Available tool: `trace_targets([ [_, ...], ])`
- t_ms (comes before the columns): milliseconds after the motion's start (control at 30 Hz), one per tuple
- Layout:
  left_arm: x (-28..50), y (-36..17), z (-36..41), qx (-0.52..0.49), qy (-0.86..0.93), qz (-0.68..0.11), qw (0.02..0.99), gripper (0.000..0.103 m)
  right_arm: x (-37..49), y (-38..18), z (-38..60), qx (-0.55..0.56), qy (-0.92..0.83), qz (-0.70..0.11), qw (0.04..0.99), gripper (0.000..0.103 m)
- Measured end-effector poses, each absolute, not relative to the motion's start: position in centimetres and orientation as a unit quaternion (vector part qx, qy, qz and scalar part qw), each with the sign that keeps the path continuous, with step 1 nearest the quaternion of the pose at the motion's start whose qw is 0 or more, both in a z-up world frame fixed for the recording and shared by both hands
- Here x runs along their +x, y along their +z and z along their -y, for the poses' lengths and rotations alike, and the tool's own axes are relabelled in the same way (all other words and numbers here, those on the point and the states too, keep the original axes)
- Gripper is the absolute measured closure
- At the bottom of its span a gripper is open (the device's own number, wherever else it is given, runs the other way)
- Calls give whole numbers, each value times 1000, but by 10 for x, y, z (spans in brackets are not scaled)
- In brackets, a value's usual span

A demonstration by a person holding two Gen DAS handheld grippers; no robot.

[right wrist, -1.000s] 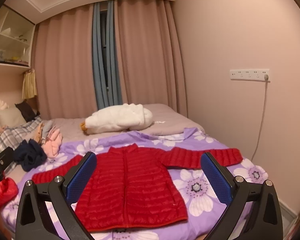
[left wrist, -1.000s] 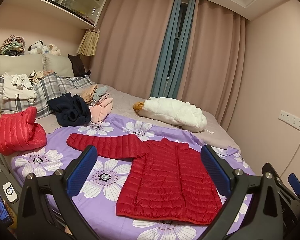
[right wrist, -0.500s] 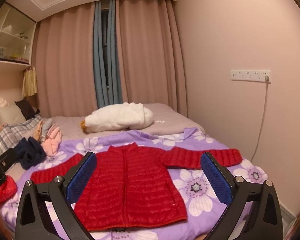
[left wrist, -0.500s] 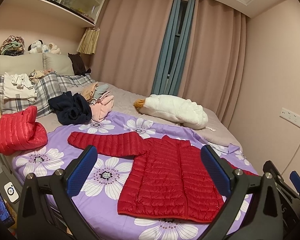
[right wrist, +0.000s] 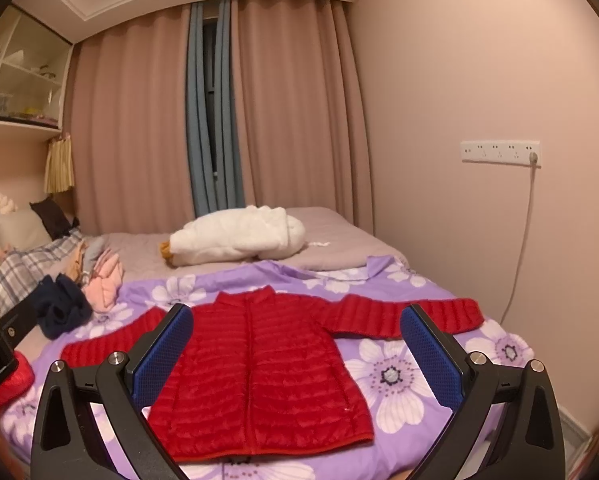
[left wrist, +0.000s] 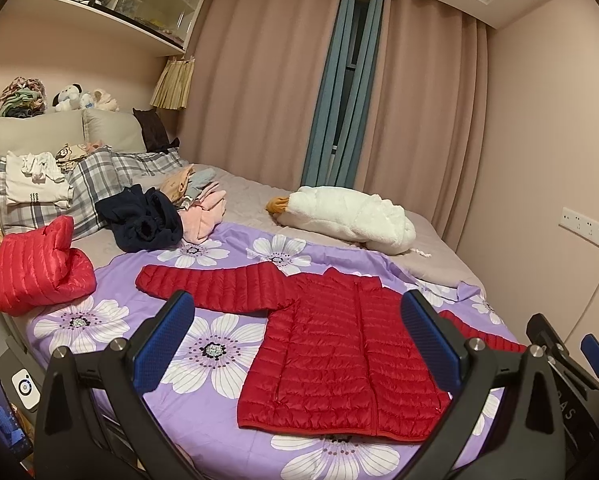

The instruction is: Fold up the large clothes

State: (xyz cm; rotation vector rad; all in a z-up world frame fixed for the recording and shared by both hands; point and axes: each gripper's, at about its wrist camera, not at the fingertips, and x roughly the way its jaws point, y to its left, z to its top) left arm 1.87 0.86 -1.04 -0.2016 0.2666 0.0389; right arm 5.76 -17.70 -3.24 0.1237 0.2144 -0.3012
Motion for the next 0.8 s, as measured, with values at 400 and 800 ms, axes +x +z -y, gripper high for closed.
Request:
trace_targets([
  [400,24,-12,-7,-98,26,-141,985,0,59,-35,176,60,-150,-110,981,1],
  [800,24,-13,-10,-98,28,-144,984,0,61,-38,173,56,-148,-115,981,1],
])
